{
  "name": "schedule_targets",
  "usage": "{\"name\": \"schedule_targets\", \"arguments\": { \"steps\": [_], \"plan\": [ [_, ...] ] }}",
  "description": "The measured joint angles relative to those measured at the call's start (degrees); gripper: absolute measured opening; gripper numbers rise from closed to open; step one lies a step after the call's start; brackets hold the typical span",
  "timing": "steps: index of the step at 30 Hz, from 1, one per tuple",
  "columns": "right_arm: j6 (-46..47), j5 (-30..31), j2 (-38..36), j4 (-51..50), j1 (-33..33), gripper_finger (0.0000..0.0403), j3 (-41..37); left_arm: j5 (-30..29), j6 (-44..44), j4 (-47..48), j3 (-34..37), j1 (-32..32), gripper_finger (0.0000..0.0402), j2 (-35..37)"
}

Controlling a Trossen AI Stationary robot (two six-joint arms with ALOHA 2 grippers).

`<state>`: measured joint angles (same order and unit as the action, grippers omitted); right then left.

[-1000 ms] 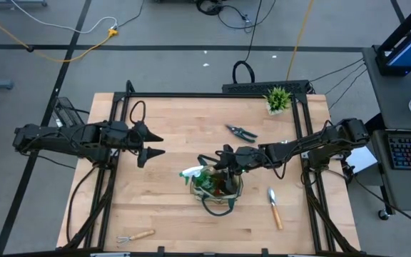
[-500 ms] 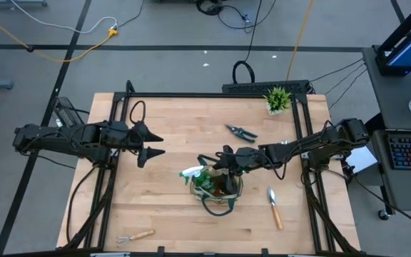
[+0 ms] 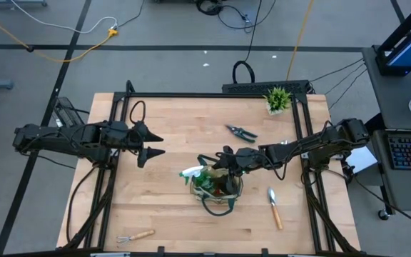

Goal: Pick & Place Garden tools in Gardening bag
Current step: Put the top brown hand rake into the gardening bag, then put the top brown trowel into the gardening bag

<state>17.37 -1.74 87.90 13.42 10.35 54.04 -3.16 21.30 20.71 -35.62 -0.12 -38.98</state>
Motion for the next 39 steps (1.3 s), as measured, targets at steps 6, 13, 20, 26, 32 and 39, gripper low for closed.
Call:
{"name": "schedule_targets", "arguments": {
  "steps": [6,13,20,26,32,39],
  "plan": [
    [0.0,0.2,0.0,0.0,0.7,0.0229,0.0,0.0,0.0,0.0,0.0,0.0,0.0280,0.0],
    [-0.5,0.4,-0.5,0.2,1.0,0.0229,0.1,0.0,0.0,0.0,0.0,0.0,0.0280,0.0],
    [-3.6,2.4,-1.5,-0.6,1.2,0.0229,0.2,0.0,0.0,0.0,0.0,0.0,0.0280,0.0],
    [-6.0,4.9,-2.8,-2.1,1.9,0.0229,0.2,0.0,0.0,0.0,0.0,0.0,0.0280,0.0],
    [-7.2,8.5,-4.9,-3.4,2.5,0.0229,0.1,0.0,0.0,0.0,0.0,0.0,0.0280,0.0],
    [-10.1,18.3,-10.2,-9.0,3.8,0.0229,0.1,0.1,0.0,0.0,0.0,0.0,0.0280,0.0]
  ]
}}
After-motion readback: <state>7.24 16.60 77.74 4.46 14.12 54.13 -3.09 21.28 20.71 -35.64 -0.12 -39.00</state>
